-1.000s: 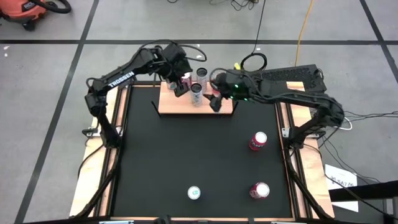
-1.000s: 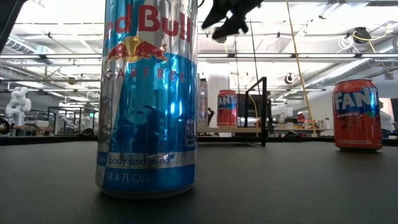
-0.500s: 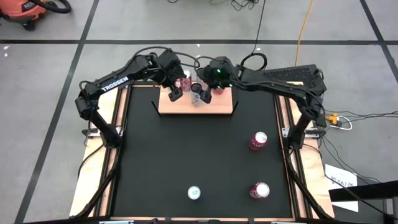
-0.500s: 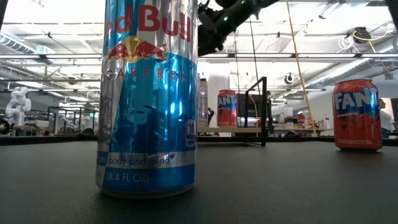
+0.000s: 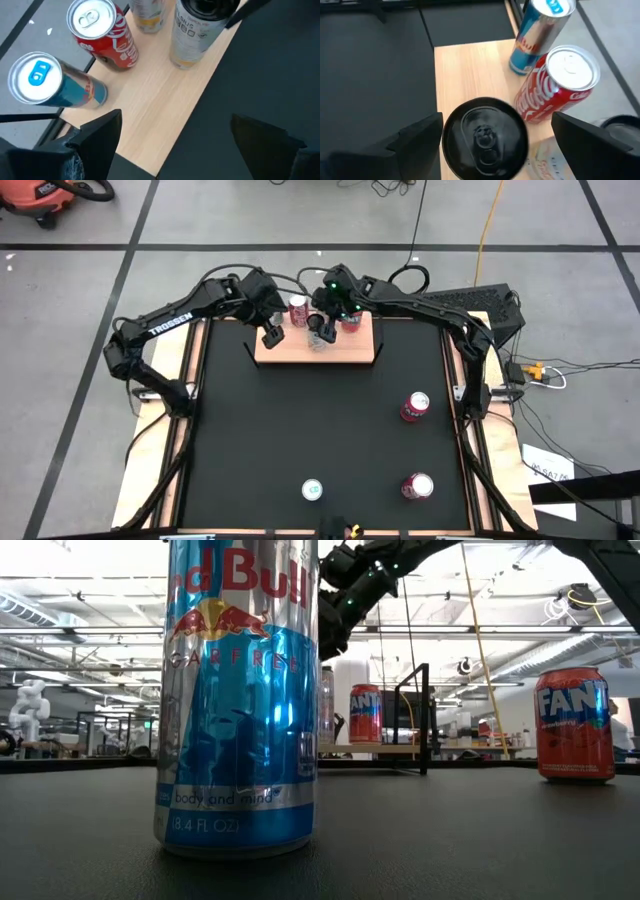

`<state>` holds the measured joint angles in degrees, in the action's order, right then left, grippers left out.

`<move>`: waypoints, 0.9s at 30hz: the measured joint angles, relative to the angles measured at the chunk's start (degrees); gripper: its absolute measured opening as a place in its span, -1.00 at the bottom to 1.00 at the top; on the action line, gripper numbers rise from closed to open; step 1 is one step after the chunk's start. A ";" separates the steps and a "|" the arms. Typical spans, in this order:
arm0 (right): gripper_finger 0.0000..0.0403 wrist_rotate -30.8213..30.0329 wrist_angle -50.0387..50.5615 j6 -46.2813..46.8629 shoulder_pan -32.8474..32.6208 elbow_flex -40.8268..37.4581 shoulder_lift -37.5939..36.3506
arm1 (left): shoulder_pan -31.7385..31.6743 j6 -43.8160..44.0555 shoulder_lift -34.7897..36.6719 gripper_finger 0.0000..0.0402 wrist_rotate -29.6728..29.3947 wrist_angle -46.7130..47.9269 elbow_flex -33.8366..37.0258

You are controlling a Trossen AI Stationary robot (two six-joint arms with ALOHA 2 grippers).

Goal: Place canned beverage on shelf
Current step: Put the white yellow soda can aligned with the other white yellow soda can on the shelf

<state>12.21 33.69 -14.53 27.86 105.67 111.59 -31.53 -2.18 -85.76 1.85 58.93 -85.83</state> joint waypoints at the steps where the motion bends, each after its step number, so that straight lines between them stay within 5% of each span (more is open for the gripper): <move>1: 0.79 0.02 0.23 0.07 0.00 0.00 0.24 | 0.00 0.38 0.30 0.82 0.00 -0.55 0.57; 20: 0.26 1.64 2.74 3.80 0.24 0.13 1.31 | 0.00 0.42 0.98 0.82 -0.85 -3.25 1.88; 27: 0.22 -0.63 3.15 9.29 0.23 0.11 1.13 | 0.00 0.44 0.97 0.82 -0.85 -2.71 1.88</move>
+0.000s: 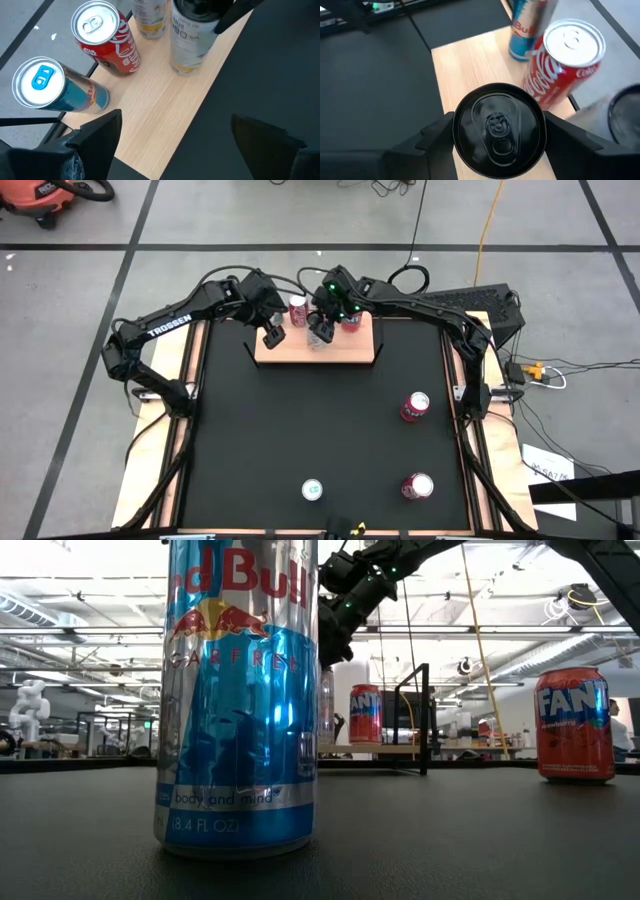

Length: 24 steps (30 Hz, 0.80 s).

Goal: Place canned beverage on shelf
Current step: Put the white yellow soda can aligned with the other white yellow soda can on the shelf

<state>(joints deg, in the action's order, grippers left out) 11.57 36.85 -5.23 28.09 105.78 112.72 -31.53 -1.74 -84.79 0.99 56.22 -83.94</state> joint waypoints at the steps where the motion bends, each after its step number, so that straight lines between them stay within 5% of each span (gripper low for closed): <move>1: 0.22 -0.71 0.43 0.63 -0.03 -0.03 -0.33 | 0.00 0.00 0.01 0.82 0.00 0.05 0.00; 11: 0.22 -8.87 4.53 4.69 -0.01 -0.31 -3.40 | 0.00 -0.04 -0.01 0.82 0.00 -0.14 0.00; 24: 0.22 -8.76 2.32 6.45 -0.08 -0.31 -3.38 | 0.00 -0.09 -0.01 0.82 0.02 -0.27 0.00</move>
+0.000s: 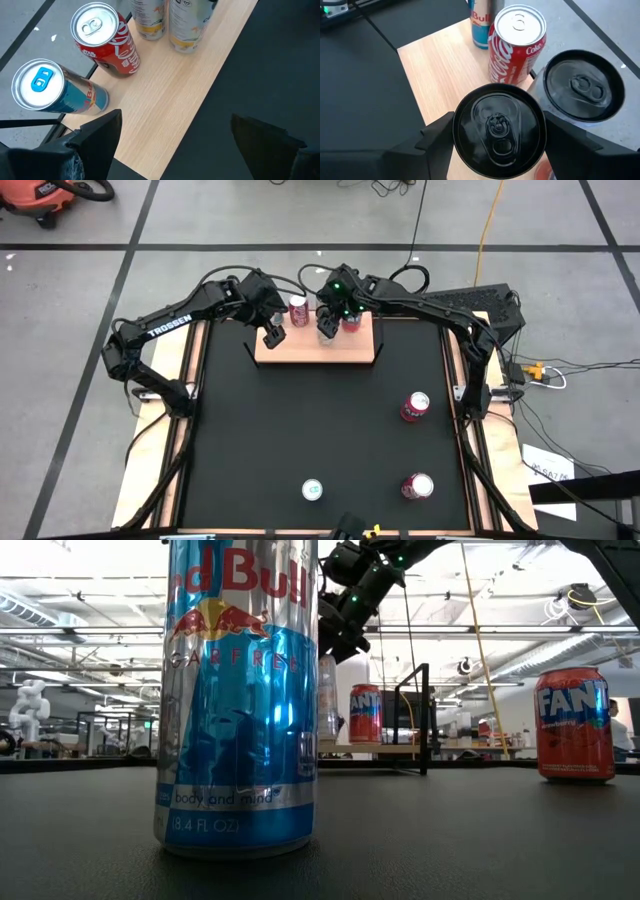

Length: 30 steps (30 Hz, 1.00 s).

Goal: Place canned beverage on shelf
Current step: Put the white yellow soda can aligned with the other white yellow soda can on the shelf, then put the red soda can aligned with the other red soda can on the shelf

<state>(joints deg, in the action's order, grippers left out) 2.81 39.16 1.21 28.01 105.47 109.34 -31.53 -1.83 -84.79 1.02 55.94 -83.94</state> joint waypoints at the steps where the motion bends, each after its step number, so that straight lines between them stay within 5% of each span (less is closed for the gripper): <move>1: 0.22 0.01 -0.24 0.00 0.00 -0.14 -0.01 | 0.00 0.00 0.00 0.82 0.00 0.00 0.00; 15: 0.28 0.20 -3.49 1.09 -0.94 -3.74 -0.28 | 0.00 -0.04 0.00 0.82 0.00 -0.04 0.00; 30: 0.80 0.34 -3.21 2.67 -1.29 -3.87 -0.47 | 0.00 -0.07 -0.02 0.82 0.00 0.45 -0.02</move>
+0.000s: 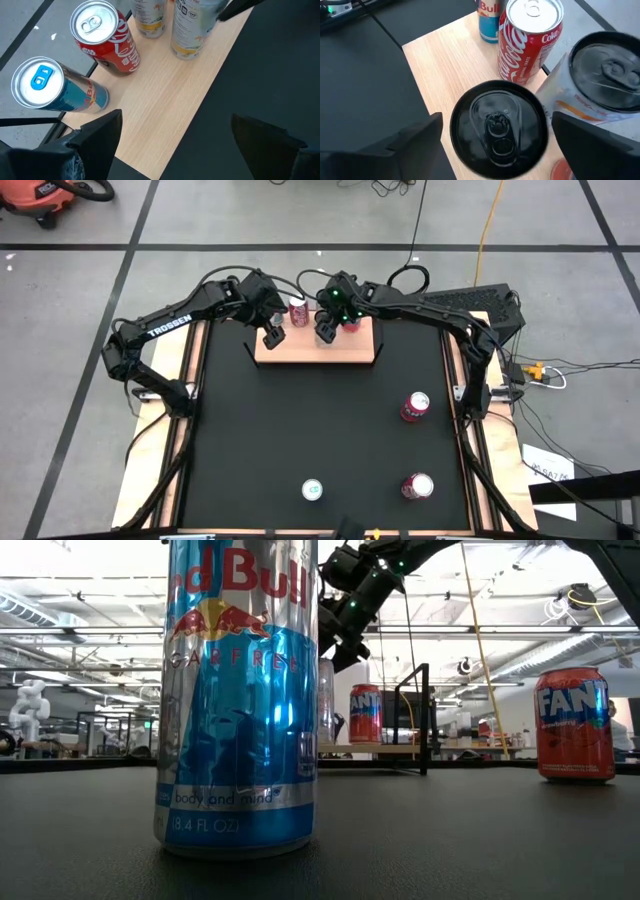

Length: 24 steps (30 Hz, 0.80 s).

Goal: Place canned beverage on shelf
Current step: Put the red soda can aligned with the other red soda can on the shelf

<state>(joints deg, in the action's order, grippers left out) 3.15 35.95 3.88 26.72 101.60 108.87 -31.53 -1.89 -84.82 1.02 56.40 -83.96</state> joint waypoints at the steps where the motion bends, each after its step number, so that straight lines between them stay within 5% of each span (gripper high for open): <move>1: 0.82 -0.14 0.04 0.02 0.00 0.00 -0.32 | 0.00 0.02 0.00 0.82 0.00 0.13 0.00; 11: 0.83 -1.73 1.85 3.74 -0.22 0.00 -9.50 | 0.04 0.09 4.13 0.82 -1.70 1.96 0.00; 19: 0.83 -3.83 20.74 10.16 -2.63 0.02 -18.21 | 0.10 3.10 5.66 0.82 0.22 0.56 -0.04; 24: 0.82 -10.09 32.79 13.23 -7.88 -0.96 -22.41 | 1.97 4.55 4.82 0.82 2.94 -2.66 -0.02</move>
<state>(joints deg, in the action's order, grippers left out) -6.94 68.74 17.11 18.84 100.64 86.45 -29.56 2.66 -80.00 3.96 53.73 -83.99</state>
